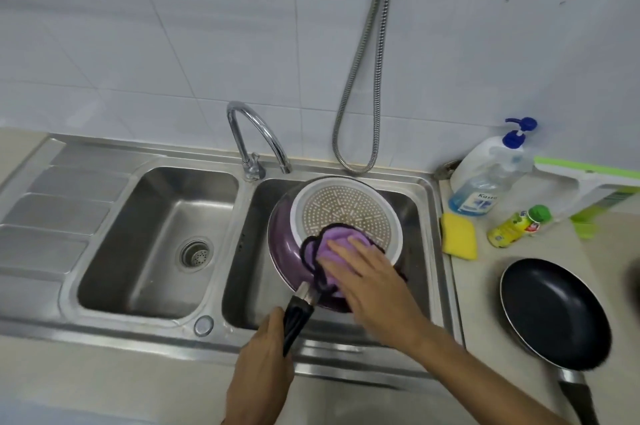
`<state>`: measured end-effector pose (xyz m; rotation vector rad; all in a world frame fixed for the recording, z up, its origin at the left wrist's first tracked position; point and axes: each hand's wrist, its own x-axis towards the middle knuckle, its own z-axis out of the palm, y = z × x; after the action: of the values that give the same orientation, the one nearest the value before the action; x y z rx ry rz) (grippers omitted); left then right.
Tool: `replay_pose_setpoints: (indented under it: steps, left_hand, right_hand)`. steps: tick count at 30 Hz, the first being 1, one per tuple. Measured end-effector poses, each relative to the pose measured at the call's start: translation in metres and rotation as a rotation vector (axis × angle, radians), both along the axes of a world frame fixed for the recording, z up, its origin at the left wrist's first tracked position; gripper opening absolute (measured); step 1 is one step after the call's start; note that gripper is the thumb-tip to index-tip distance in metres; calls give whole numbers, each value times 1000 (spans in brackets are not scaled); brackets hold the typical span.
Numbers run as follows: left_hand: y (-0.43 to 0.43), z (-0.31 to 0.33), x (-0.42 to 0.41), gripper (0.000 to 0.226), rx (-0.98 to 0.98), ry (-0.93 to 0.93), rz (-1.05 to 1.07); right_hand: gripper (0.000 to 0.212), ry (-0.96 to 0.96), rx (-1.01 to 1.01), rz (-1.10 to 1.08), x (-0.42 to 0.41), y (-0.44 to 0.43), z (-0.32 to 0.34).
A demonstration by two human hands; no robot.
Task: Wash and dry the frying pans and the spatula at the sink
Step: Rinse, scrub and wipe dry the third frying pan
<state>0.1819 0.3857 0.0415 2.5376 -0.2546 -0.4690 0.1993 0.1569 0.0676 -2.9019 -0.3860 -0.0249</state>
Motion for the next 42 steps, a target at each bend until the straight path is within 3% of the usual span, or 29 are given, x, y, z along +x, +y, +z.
replay_pose_setpoints:
  steps: [2,4,7,9,13,17,21,23,25,28,31,34,38,39,42]
  left_hand:
    - [-8,-2,-6,70,3,-12,-58]
    - [-18,4,-11,57,-19,-7,-56]
    - [-28,18,-12,32,-85,36,38]
    - [-30,21,-9,32,-115,10,61]
    - [-26,20,1,38,-122,25,101]
    - [-29,18,4,32,-150,38,161]
    - [-39,16,-4,30,-190,85,190]
    - [-46,15,-10,27,-195,106,191]
    - [-52,14,-16,26,-275,204,247]
    - [-58,19,-34,30,-505,443,328]
    - [-65,30,-53,33,-641,518,270]
    - [-76,37,-73,35,-673,494,202]
    - [-98,49,-91,36,-723,401,138]
    - [-103,52,-95,36,-734,363,128]
    - [-117,61,-102,35,-765,298,89]
  right_hand:
    - [50,39,13,116,26,42,-2]
    - [40,103,25,147,75,49,0]
    - [25,171,52,-47,131,-11,10]
    - [25,146,31,-191,137,-68,16]
    - [27,38,331,-340,68,-129,17]
    - [31,205,600,-383,-48,-131,2]
    - [42,111,290,-557,-142,-137,-57]
    - [59,120,106,-600,-178,-134,-89]
    - [59,169,-36,-613,-201,-127,-110]
    - [57,228,-139,-668,-209,-120,-119]
    - [62,238,-111,-699,-195,-109,-89]
    - [46,101,293,-732,-192,-72,-39]
    - [36,202,986,-818,-196,-10,31]
    - [34,215,1103,-829,-197,2,41]
    - [33,221,1195,-824,-203,28,58]
